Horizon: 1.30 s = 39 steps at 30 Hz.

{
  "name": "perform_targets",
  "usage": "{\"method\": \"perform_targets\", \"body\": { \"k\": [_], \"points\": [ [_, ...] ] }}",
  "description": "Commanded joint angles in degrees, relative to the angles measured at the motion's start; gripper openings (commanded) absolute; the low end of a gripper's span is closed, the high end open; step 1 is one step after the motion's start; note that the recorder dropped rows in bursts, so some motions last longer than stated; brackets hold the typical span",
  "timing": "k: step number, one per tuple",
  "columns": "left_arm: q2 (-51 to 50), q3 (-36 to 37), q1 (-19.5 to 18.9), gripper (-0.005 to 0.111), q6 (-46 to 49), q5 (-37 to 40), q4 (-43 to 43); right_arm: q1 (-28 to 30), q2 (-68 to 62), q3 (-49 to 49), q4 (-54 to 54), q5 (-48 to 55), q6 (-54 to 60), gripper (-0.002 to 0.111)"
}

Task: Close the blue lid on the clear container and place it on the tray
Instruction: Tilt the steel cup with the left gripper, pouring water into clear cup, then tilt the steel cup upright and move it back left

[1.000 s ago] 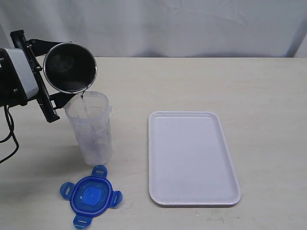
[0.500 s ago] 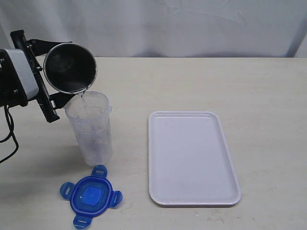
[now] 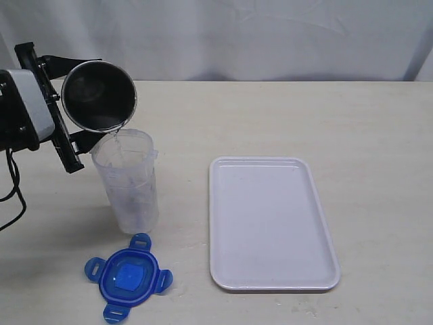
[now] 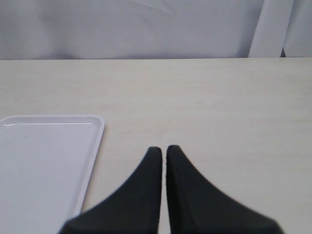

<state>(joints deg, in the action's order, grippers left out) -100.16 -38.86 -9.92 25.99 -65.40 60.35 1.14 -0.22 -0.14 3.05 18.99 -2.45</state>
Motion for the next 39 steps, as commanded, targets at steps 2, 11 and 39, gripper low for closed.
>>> {"method": "perform_targets", "body": {
  "k": [2,11,39],
  "points": [
    [0.8,-0.6,-0.1,0.0,-12.5,-2.7,-2.5,0.1,0.2,0.1,0.4,-0.7,0.4,0.004],
    [0.8,-0.6,-0.1,0.0,-23.1,-2.2,-2.7,0.1,0.2,0.1,0.4,-0.7,0.4,0.004],
    [-12.5,-10.2,-0.1,0.0,-43.4,2.3,-32.9,0.1,0.2,0.1,0.4,-0.7,0.4,0.004]
  ]
}}
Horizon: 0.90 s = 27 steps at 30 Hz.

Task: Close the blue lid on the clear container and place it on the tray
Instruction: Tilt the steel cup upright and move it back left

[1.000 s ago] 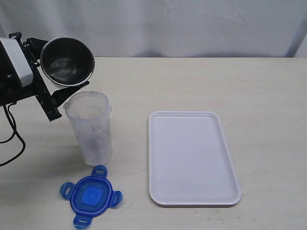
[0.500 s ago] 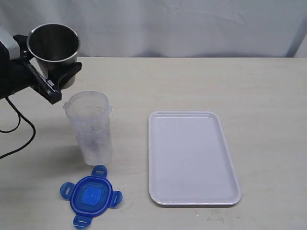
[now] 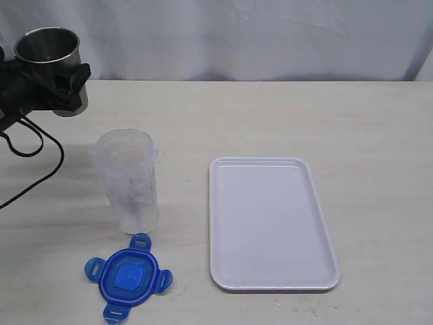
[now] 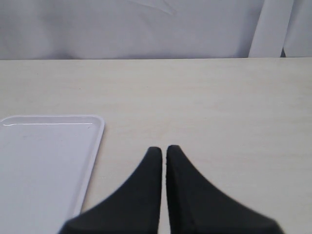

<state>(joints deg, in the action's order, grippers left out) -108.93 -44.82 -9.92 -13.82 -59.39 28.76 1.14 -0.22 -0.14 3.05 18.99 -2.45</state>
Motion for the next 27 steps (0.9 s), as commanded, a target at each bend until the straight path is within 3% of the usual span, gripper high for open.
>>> {"method": "perform_targets", "body": {
  "k": [1,13,23,27],
  "points": [
    [-5.0,-5.4,-0.1,0.0,-4.4,-3.7,-1.4,0.1,0.2,0.1,0.4,-0.7,0.4,0.004],
    [-17.0,-18.2,-1.3,0.0,-4.9,-2.3,-1.6,0.1,0.2,0.1,0.4,-0.7,0.4,0.004],
    [-22.6,-19.9,-8.1,0.0,-2.3,-2.7,-3.0,0.1,0.2,0.1,0.4,-0.7,0.4,0.004],
    [-22.7,-19.9,-8.4,0.0,-2.3,-2.1,-3.1,0.1,0.2,0.1,0.4,-0.7,0.4,0.004]
  ]
}}
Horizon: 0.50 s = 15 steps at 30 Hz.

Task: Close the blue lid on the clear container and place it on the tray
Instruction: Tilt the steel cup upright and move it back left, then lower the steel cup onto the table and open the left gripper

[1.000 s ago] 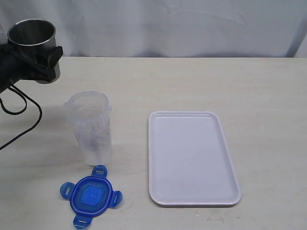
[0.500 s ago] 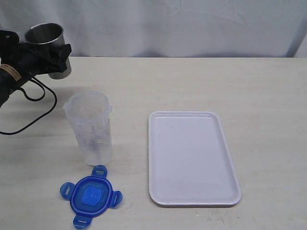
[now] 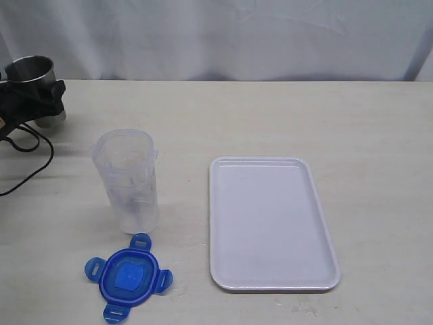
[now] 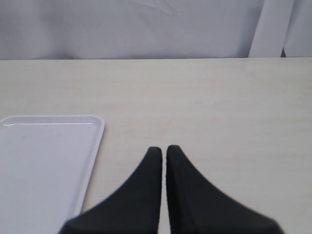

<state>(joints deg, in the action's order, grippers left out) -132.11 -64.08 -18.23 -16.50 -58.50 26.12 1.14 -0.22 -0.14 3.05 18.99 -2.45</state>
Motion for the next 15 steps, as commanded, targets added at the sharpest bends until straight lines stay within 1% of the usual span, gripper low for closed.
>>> {"method": "perform_targets", "body": {
  "k": [1,3,5,6,9,15],
  "points": [
    [0.2,-0.7,-0.1,0.0,0.4,-2.9,-0.5,0.1,0.2,0.1,0.4,-0.7,0.4,0.004],
    [-1.6,-0.7,-0.1,0.0,1.3,-4.3,-0.6,0.1,0.2,0.1,0.4,-0.7,0.4,0.004],
    [-4.2,-0.7,-0.1,0.0,1.7,-9.9,-0.5,0.1,0.2,0.1,0.4,-0.7,0.4,0.004],
    [-5.4,-0.7,-0.1,0.0,2.0,-11.5,-0.5,0.1,0.2,0.1,0.4,-0.7,0.4,0.004],
    [-5.7,-0.7,-0.1,0.0,4.3,-11.5,-0.5,0.1,0.2,0.1,0.4,-0.7,0.4,0.004],
    [-5.7,-0.7,-0.1,0.0,4.4,-9.3,-1.4,0.1,0.2,0.1,0.4,-0.7,0.4,0.004]
  ]
}}
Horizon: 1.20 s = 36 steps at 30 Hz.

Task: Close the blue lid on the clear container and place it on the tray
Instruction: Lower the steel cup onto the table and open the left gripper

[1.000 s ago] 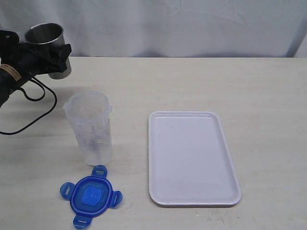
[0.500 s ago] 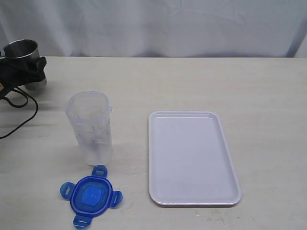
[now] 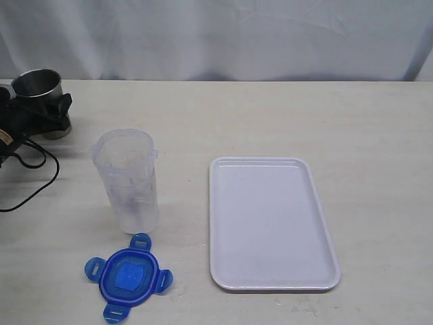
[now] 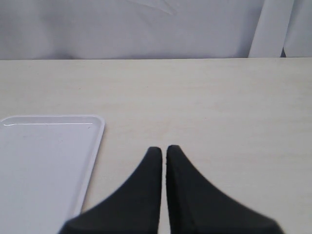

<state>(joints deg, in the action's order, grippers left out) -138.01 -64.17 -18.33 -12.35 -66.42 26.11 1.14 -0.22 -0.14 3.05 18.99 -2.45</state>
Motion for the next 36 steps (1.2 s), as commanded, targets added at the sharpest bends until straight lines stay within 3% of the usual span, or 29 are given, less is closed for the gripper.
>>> {"method": "perform_targets", "body": {
  "k": [1,3,5,8,11,36],
  "points": [
    [0.2,-0.6,0.0,0.0,0.0,-1.8,-1.3,0.1,0.2,0.1,0.4,-0.7,0.4,0.004],
    [0.2,-0.6,0.0,0.004,0.0,-3.5,-0.6,0.1,0.2,0.1,0.4,-0.7,0.4,0.004],
    [0.2,-0.6,0.1,0.022,0.0,-3.5,0.9,0.1,0.2,0.1,0.4,-0.7,0.4,0.004],
    [0.2,-0.6,0.1,0.063,0.0,-3.5,1.7,0.1,0.2,0.1,0.4,-0.7,0.4,0.004],
    [0.2,-0.6,0.1,0.084,0.0,-3.5,1.7,0.1,0.2,0.1,0.4,-0.7,0.4,0.004],
    [0.2,-0.5,-1.4,0.085,-5.6,-2.5,11.2,0.1,0.2,0.1,0.4,-0.7,0.4,0.004]
  ]
}}
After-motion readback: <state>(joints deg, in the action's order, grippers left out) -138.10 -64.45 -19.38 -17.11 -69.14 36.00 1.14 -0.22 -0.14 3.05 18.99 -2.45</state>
